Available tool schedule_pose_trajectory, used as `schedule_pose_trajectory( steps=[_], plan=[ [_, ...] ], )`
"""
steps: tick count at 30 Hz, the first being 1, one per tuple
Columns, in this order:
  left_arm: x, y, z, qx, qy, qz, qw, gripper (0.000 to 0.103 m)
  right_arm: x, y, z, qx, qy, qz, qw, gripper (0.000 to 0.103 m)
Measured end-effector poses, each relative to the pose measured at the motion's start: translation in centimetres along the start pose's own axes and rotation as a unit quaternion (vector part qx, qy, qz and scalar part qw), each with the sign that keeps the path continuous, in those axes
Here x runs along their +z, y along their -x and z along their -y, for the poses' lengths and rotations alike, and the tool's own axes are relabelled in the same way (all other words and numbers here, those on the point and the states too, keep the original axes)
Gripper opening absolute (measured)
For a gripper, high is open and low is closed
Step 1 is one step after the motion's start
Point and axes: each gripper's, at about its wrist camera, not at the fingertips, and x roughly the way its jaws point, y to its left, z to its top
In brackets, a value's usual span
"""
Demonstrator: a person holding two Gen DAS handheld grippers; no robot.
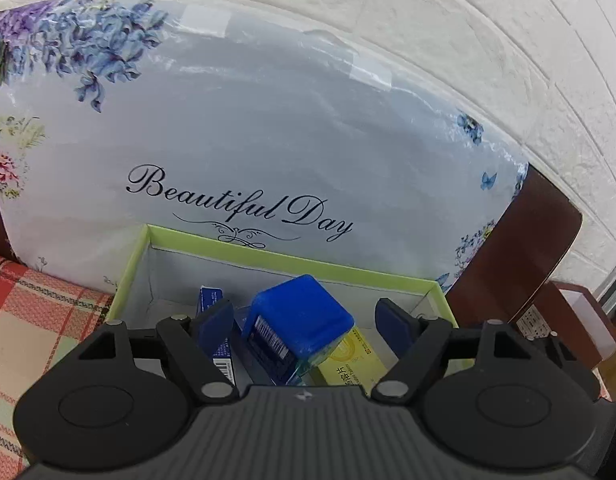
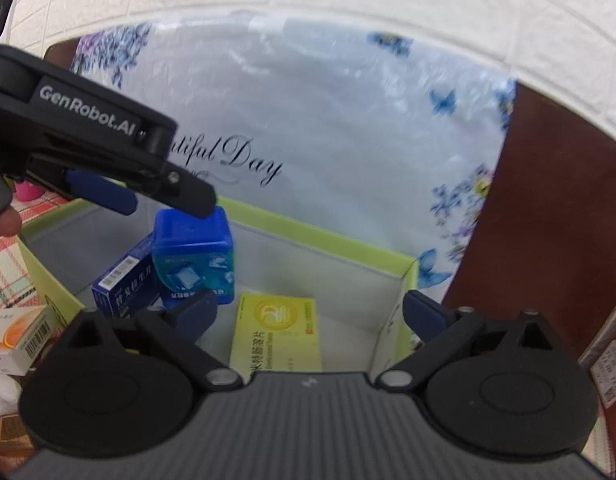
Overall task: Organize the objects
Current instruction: 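Withdraw both tools from the lime-green box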
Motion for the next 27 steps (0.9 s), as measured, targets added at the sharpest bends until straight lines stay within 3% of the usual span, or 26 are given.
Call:
schedule_pose_trajectory(
  steps=[8, 19, 27],
  plan=[
    [-0.9, 6.3, 2.1, -0.003, 0.003, 0.038, 0.9993, 0.082, 0.6, 7.1, 0.7, -0.023, -0.011, 0.028, 0.999, 0.103],
    [-7.9, 13.4, 5.0, 0.043, -0.054, 0.02, 0.9974, 0.083, -2.5, 16.9, -0.8, -0.015, -0.041, 0.033, 0.998, 0.103],
    [-12.8, 15.6, 5.0, 0.055, -0.042, -0.013, 0.9975, 0.083, -6.4, 20.2, -1.3, -0.013, -0.091, 0.002, 0.996, 0.103]
  ],
)
